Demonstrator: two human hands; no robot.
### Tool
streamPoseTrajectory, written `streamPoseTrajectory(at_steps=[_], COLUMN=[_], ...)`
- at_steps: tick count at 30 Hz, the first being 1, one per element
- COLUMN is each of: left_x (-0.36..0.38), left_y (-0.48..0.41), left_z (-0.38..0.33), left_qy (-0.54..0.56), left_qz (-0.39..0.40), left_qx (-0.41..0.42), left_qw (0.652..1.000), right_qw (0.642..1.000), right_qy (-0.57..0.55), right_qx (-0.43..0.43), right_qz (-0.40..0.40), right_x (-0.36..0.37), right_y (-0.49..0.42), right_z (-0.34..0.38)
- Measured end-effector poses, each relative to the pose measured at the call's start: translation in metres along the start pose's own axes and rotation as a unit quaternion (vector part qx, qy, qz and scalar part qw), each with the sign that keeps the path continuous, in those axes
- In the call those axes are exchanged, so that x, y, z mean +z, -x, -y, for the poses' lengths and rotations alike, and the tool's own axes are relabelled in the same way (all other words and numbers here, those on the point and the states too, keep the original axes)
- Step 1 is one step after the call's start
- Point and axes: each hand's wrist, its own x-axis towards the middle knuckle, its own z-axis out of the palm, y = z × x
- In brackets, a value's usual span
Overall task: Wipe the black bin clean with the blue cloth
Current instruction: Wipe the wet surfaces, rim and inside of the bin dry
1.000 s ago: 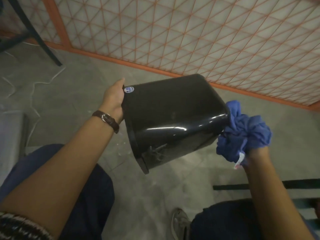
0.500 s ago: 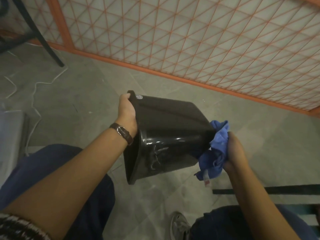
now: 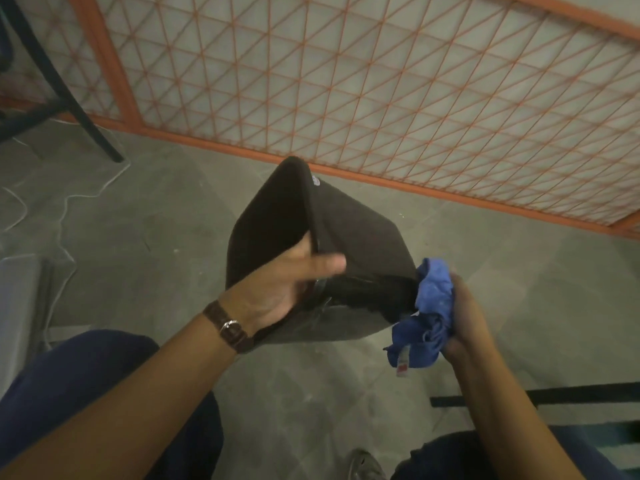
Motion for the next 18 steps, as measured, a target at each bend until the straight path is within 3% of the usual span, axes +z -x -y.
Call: streamPoseTrajectory(at_steps=[3,5,13,16,18], left_x=[-0.001,-0.001,0.002,0.008,0.011], left_y=[0.003,0.003,0.005,0.001,-0.002], left_z=[0.001,-0.001,0.003,0.010,0.013], left_qy=[-0.162,-0.215,-0.098,-0.072,-0.081], left_qz=[0.098,0.107,-0.054,-0.095,-0.100], left_qx=[-0.039,-0.066,-0.038,-0.041,-0.042], left_qw=[0.981,0.968,0.993,0.992,0.991], right_qw=[1.000,1.000,0.999,0.983,0.948], right_qy=[0.002,-0.002,0.029,0.099,0.136], right_qx=[0.010,0.024,0.017,-0.093,-0.249], right_qz=[-0.002,-0.009,-0.025,-0.126,-0.142], right_x=[0.001,0.004,0.010,0.011,0.013], right_y=[0.000,0.003,0.000,0.009,0.025], right_z=[-0.003,0.000,0.004,0.014,0.032])
